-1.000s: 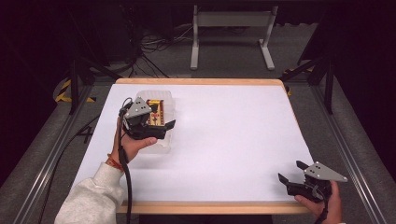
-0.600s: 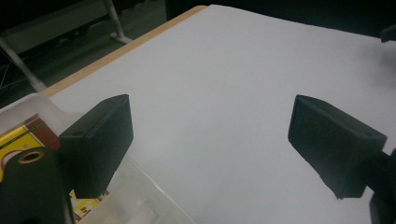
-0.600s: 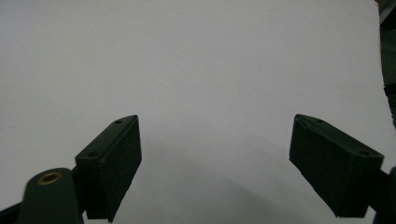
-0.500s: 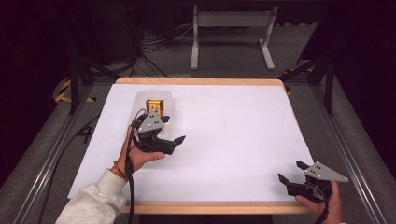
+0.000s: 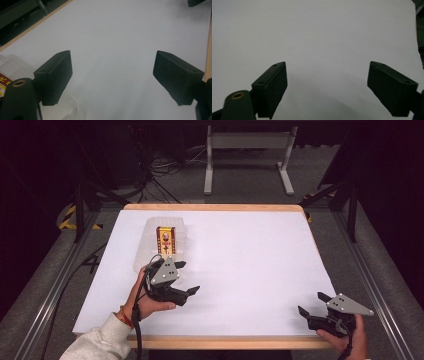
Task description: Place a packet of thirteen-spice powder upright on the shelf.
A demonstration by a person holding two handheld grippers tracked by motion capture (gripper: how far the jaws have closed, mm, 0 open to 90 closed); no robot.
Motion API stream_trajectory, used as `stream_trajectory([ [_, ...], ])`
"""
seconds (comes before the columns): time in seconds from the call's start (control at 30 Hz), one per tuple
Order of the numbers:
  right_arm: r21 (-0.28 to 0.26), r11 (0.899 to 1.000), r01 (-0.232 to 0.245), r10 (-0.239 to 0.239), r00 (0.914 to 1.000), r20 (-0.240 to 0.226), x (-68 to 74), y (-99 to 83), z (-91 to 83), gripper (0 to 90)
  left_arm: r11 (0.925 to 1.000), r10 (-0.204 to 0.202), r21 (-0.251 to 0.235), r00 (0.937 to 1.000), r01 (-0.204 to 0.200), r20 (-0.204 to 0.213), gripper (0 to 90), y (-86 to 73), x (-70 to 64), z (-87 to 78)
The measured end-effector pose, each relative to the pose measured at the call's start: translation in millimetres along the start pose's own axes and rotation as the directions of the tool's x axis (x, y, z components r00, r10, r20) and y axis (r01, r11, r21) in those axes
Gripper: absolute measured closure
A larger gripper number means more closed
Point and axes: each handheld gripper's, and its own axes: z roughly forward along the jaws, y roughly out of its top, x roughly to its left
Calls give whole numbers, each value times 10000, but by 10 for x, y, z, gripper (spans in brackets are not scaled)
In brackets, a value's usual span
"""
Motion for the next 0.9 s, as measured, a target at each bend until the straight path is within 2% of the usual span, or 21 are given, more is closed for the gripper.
stream_trajectory([
  [0.3,-22,10000,72,-72,10000,-26,4,14,10,171,9981,531,290,9985,-535,145,189,-129,-121,-71],
  [0.5,-34,9999,128,-128,9999,-84,10,37,32,171,9955,537,770,9984,-547,150,189,-296,-141,-73],
  [0.73,-65,9996,287,-288,9994,-203,24,76,78,170,9912,519,1222,9986,-500,-128,182,-463,-137,-121],
  [0.9,-95,9994,338,-340,9991,-261,33,99,103,170,9881,364,1508,9983,-292,-451,174,-602,-116,-172],
])
